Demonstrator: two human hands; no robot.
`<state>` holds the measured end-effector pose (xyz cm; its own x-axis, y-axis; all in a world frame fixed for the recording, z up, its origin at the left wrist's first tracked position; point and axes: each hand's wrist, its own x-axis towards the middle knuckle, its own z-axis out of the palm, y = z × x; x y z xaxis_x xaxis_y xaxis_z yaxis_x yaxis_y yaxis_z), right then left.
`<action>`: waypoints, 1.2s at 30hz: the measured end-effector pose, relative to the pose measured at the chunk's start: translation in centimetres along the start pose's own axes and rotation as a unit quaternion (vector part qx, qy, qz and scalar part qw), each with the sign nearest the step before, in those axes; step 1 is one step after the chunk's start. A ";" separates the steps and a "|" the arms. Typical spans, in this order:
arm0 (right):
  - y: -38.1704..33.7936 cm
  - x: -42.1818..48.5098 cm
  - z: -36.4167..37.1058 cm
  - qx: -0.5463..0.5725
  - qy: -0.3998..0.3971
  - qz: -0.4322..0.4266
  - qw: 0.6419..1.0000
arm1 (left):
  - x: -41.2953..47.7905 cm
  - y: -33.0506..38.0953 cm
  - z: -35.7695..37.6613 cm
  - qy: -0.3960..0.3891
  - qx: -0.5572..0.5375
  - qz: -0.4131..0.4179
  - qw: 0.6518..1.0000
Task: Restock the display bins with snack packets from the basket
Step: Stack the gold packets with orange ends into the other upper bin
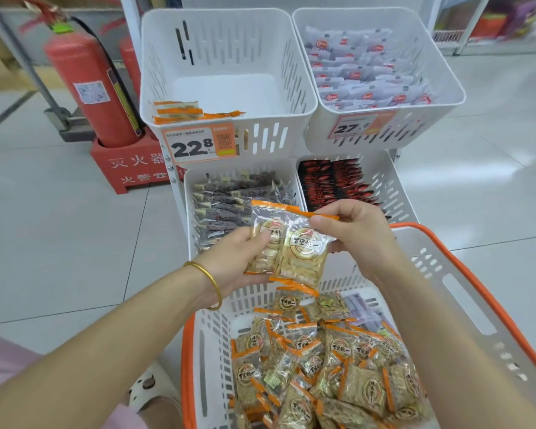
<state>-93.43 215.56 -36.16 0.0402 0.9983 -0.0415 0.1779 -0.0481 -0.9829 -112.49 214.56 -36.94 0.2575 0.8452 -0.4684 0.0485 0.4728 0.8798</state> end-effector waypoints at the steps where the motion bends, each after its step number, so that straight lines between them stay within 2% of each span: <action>1: -0.2 0.2 0.3 0.000 0.009 -0.012 1.000 | 0.0 0.1 0.0 -0.017 -0.007 0.003 1.000; 5: -1.4 0.8 2.1 -0.004 0.036 -0.057 0.998 | -0.1 0.5 0.2 -0.041 0.050 0.050 0.997; 9: -3.1 2.1 3.0 -0.098 0.042 -0.113 0.988 | 0.4 1.8 -0.5 -0.014 0.087 0.094 0.992; 11: -4.4 3.6 2.4 -0.102 -0.024 -0.068 0.992 | 0.8 3.1 -1.2 -0.016 0.109 0.117 0.987; 13: -6.2 5.3 1.9 -0.052 -0.145 -0.003 0.988 | 1.0 5.0 -2.1 0.005 0.145 0.138 0.980; 15: -8.4 7.0 2.0 -0.028 -0.232 0.006 0.972 | 1.2 7.0 -3.1 0.029 0.162 0.161 0.973; 17: -10.7 8.5 2.8 -0.033 -0.254 -0.019 0.967 | 1.3 8.9 -4.0 0.066 0.197 0.190 0.960; 19: -13.2 10.3 3.5 -0.036 -0.211 -0.076 0.974 | 1.5 10.2 -5.1 0.143 0.234 0.248 0.929; 20: -14.4 11.4 3.9 -0.031 -0.173 -0.113 0.978 | 1.7 10.6 -5.7 0.200 0.263 0.281 0.901; 23: -16.5 15.4 5.5 -0.031 -0.061 -0.201 0.977 | 2.2 11.1 -7.9 0.351 0.417 0.320 0.775; 25: -15.9 18.2 7.5 -0.109 -0.017 -0.229 0.967 | 2.6 10.8 -9.3 0.377 0.478 0.314 0.728; 27: -14.1 20.4 9.3 -0.225 -0.020 -0.219 0.949 | 3.0 10.2 -10.0 0.364 0.520 0.287 0.717; 29: -12.3 21.6 10.5 -0.312 -0.070 -0.199 0.926 | 3.6 9.6 -10.5 0.345 0.557 0.264 0.708; 32: -11.2 22.3 11.1 -0.317 -0.162 -0.153 0.922 | 4.1 9.4 -10.7 0.334 0.566 0.257 0.708; 36: -11.8 21.8 11.4 -0.295 -0.239 -0.022 0.925 | 4.5 9.4 -10.6 0.336 0.556 0.269 0.711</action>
<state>-105.88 238.30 -27.53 -0.3933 0.8933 -0.2175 0.6798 0.1233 -0.7229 -121.13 225.45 -31.64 0.0261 0.9337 0.3572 0.9468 -0.1377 0.2908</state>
